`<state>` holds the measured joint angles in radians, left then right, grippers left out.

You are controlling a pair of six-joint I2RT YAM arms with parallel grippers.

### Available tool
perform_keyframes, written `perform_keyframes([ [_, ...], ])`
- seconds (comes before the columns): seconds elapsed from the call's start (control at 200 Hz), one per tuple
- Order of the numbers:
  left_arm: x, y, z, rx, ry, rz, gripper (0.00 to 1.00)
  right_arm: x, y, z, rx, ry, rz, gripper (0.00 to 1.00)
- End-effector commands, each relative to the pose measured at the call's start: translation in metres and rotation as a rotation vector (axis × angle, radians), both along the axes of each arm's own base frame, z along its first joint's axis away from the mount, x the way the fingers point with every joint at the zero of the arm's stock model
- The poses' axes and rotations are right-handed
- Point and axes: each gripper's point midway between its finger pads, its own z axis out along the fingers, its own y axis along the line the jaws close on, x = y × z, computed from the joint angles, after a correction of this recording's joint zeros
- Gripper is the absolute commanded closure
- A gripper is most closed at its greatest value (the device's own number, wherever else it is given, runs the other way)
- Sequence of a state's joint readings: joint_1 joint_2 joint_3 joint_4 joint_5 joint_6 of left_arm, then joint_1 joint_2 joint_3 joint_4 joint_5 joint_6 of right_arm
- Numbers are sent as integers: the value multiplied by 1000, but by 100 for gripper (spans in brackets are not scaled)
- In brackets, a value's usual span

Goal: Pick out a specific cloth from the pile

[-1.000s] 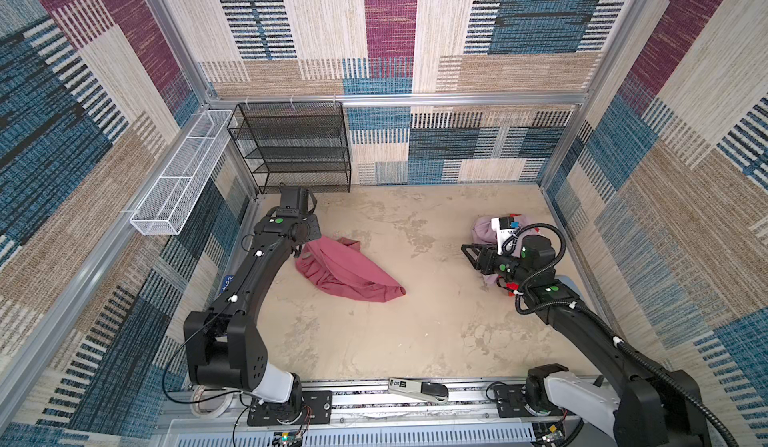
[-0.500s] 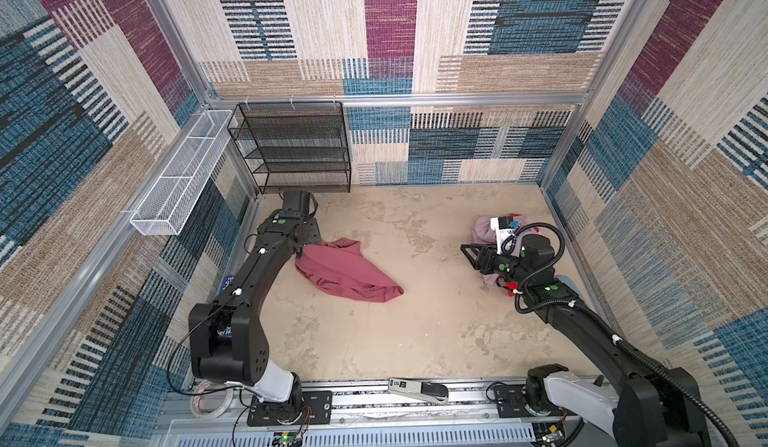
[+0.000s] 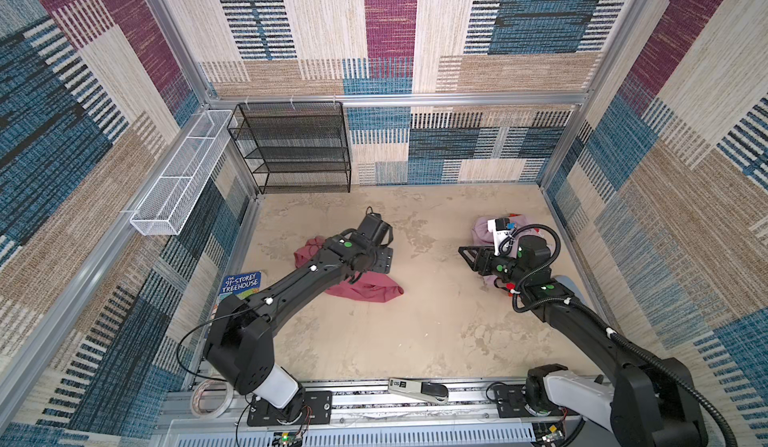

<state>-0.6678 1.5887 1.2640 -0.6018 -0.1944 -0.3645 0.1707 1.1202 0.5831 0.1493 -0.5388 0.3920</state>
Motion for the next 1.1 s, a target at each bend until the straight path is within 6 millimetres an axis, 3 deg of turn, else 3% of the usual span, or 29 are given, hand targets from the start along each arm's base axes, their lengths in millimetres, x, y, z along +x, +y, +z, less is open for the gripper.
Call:
perform_keyframes([
  [0.0, -13, -28, -18, -20, 72, -45, 20, 0, 1, 11, 14, -39, 4, 54],
  [0.03, -13, -31, -24, 4, 80, -49, 13, -1, 0, 11, 10, -42, -1, 54],
  [0.145, -16, -41, -42, 34, 115, -60, 11, -3, -1, 11, 8, -43, -8, 54],
  [0.446, -32, -55, -73, 77, 181, -93, 19, -3, -1, 13, 11, -41, -4, 54],
  [0.706, -39, -39, -88, 164, 192, -53, 31, -1, 2, 11, 25, -29, 6, 54],
  [0.926, -37, -23, -89, 236, 180, -7, 59, 1, 2, 12, 29, -28, 5, 54],
  [1.096, -37, -17, -91, 276, 187, 3, 98, 2, 1, 11, 25, -27, -1, 54],
])
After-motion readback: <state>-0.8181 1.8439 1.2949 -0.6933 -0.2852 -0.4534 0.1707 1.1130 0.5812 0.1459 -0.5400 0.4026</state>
